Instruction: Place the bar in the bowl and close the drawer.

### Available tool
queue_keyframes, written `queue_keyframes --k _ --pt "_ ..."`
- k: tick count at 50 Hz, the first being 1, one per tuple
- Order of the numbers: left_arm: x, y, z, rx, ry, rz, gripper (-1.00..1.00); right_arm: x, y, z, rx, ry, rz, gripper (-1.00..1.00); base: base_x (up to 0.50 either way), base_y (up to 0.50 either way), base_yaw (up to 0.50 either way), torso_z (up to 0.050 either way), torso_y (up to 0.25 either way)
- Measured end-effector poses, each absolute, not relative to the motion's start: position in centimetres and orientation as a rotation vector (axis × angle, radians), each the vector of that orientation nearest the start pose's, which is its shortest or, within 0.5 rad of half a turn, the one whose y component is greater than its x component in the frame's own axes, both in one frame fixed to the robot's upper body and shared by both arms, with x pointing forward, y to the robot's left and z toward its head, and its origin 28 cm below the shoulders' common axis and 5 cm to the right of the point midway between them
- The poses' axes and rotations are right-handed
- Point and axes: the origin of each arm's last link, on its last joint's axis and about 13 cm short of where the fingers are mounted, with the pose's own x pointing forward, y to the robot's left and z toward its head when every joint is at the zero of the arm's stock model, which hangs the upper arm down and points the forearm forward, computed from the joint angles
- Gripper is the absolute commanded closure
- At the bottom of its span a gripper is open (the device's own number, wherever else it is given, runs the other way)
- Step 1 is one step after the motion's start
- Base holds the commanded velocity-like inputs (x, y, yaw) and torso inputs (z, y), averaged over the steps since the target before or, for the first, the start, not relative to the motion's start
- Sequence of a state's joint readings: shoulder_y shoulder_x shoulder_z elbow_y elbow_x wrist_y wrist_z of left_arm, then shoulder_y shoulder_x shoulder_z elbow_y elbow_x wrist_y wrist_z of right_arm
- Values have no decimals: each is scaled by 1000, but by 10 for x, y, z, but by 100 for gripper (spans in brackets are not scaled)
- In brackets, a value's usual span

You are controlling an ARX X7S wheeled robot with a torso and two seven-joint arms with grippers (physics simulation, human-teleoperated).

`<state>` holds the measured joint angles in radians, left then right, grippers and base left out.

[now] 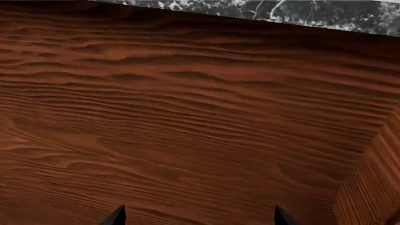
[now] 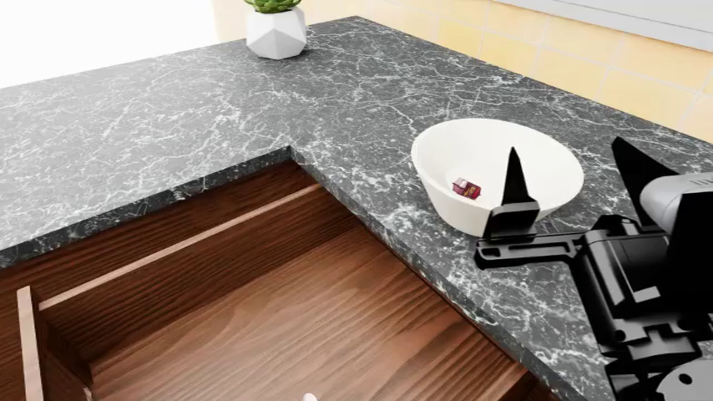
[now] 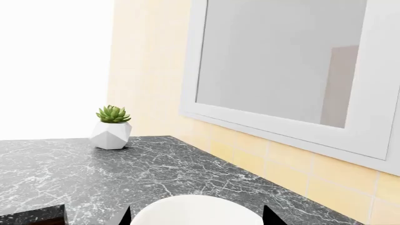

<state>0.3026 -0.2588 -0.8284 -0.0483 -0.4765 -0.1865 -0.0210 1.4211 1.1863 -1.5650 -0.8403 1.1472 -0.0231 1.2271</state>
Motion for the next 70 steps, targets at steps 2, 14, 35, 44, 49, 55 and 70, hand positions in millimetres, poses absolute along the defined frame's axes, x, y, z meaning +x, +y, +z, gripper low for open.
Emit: queue_keyframes --k 2,14,35,44,49,55,70 --pt "71 412 1 -183 222 823 -100 175 -119 236 -119 -262 11 -100 0 0 0 0 0" --pt "80 404 -25 -208 288 797 -100 174 -118 237 -122 -264 12 -100 0 0 0 0 0" --pt "135 364 -30 -189 306 584 -100 172 -120 239 -118 -276 7 -100 0 0 0 0 0" --pt "166 341 -29 -164 317 473 -100 171 -122 241 -117 -281 3 -100 0 0 0 0 0" --pt "181 329 -28 -147 323 417 -100 171 -121 242 -117 -284 2 -100 0 0 0 0 0" --pt "198 314 -26 -126 327 355 -100 170 -121 243 -117 -289 3 -100 0 0 0 0 0" --pt "236 281 -18 -72 329 214 -100 167 -123 245 -116 -299 -2 -100 0 0 0 0 0"
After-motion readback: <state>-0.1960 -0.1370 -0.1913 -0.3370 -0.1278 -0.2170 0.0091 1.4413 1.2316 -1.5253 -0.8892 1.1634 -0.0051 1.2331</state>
